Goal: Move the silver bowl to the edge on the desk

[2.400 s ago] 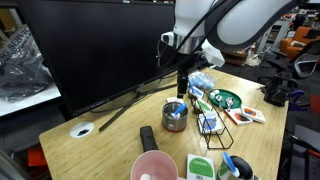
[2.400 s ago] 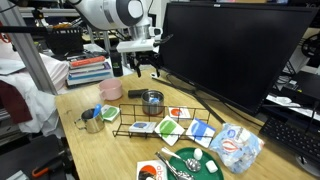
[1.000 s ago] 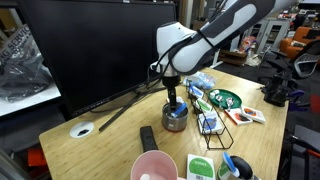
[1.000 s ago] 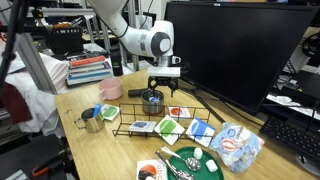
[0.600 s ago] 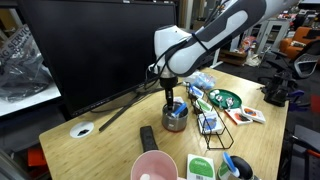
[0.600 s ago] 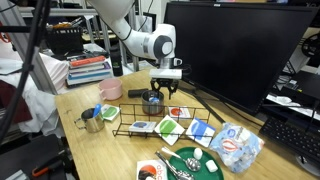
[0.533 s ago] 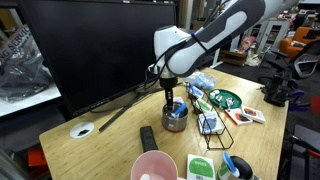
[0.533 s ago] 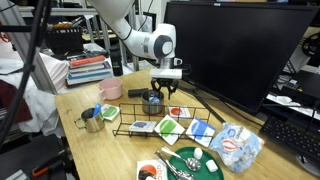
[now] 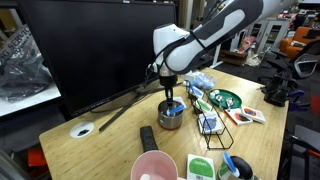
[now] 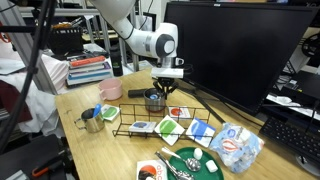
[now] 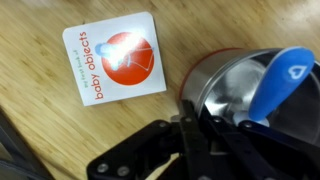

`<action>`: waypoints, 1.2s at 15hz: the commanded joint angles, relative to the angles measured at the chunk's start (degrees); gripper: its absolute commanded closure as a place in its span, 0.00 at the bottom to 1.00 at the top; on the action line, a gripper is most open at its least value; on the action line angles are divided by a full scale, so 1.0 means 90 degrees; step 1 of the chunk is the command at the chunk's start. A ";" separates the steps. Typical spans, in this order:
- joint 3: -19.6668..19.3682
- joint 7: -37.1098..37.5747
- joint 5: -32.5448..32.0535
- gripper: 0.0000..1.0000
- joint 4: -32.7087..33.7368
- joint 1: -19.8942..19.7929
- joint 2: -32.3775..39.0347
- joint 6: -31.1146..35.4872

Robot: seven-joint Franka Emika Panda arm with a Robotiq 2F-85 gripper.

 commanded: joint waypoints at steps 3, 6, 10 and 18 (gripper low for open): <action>0.0147 -0.0230 0.0111 0.98 -0.0056 -0.0136 -0.0259 -0.0324; 0.0154 -0.0270 0.0071 0.98 -0.0265 -0.0123 -0.0489 -0.0484; 0.0472 -0.0634 0.0441 0.98 -0.0906 -0.0338 -0.1113 -0.0270; 0.0914 -0.1537 0.1035 0.98 -0.2196 -0.0143 -0.2318 -0.0215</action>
